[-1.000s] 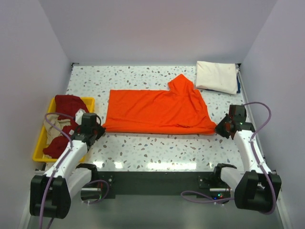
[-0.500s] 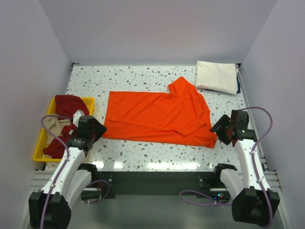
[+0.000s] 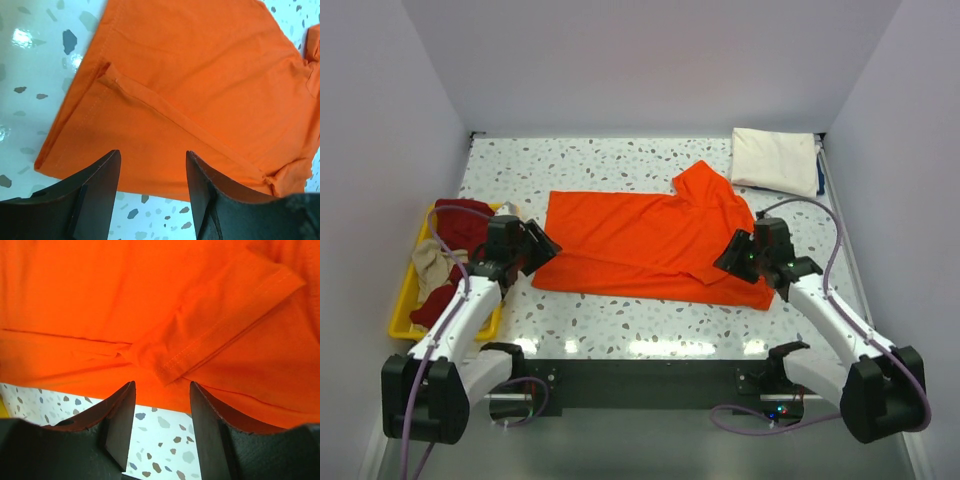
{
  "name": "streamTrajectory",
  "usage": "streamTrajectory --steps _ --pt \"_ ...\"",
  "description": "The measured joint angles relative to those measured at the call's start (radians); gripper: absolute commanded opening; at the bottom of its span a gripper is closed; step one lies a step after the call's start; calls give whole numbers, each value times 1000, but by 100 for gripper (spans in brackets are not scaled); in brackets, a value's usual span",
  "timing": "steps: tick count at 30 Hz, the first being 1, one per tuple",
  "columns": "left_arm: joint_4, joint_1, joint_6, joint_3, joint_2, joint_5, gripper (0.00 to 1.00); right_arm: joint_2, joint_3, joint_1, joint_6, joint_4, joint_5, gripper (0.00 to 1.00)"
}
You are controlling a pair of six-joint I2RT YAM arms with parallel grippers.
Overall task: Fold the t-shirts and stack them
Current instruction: Fold the tshirt
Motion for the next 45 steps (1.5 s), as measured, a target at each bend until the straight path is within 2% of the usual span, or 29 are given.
streamTrajectory --steps 6,15,29,45 --pt "-11 0 78 56 105 91 60 90 -97 88 79 150 9 52" --pt "-24 0 167 185 213 143 60 154 -111 104 138 229 48 53" --pt "-16 0 202 189 290 163 59 222 -136 105 171 278 66 55" --pt "-9 0 205 189 291 167 59 261 -115 105 182 305 81 47"
